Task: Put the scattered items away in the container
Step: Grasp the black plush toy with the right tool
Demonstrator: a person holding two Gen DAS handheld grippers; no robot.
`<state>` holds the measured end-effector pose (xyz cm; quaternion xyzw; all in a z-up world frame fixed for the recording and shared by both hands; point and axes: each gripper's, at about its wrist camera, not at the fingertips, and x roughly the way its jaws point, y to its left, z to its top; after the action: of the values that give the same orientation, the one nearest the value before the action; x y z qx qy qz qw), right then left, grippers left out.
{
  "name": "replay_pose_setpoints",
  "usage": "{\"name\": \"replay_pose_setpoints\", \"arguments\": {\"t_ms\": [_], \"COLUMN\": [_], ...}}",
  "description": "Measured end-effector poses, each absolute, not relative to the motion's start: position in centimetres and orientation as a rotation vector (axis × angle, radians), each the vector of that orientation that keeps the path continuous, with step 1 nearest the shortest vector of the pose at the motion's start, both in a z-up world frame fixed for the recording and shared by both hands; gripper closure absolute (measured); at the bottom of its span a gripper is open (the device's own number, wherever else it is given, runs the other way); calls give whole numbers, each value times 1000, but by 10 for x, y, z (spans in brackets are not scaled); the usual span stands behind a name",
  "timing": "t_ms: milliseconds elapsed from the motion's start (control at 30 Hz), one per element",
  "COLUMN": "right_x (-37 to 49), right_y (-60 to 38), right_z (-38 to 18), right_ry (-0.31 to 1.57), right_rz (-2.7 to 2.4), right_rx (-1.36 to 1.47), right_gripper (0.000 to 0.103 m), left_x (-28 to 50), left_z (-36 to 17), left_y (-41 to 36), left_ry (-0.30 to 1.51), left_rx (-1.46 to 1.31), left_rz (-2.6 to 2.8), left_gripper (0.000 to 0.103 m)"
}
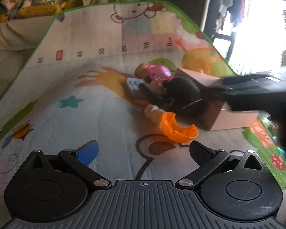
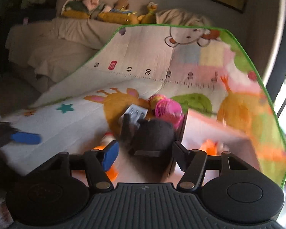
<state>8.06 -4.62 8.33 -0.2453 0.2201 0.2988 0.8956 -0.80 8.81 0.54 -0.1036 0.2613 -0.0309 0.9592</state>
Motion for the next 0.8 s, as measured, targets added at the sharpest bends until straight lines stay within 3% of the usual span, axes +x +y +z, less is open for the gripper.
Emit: {"name": "replay_pose_setpoints", "arguments": {"t_ms": [200, 300, 467, 700, 800], "right_x": [138, 150, 134, 85, 67], "right_y": [-2, 10, 15, -42, -83], "right_z": [60, 48, 35, 79, 94], "right_ry": [509, 532, 454, 517, 630], "right_rz": [547, 562, 540, 625, 663], "right_rx": [-660, -692, -795, -534, -324], "right_gripper": [26, 26, 38, 42, 42], "left_x": [-12, -13, -11, -11, -9], "left_z": [5, 6, 5, 5, 4], "left_y": [91, 90, 93, 92, 93], "left_ry": [501, 493, 502, 515, 525], "left_rx": [-246, -244, -266, -263, -271], "left_rz": [-90, -110, -116, -115, -121], "left_gripper": [0, 0, 0, 0, 0]}}
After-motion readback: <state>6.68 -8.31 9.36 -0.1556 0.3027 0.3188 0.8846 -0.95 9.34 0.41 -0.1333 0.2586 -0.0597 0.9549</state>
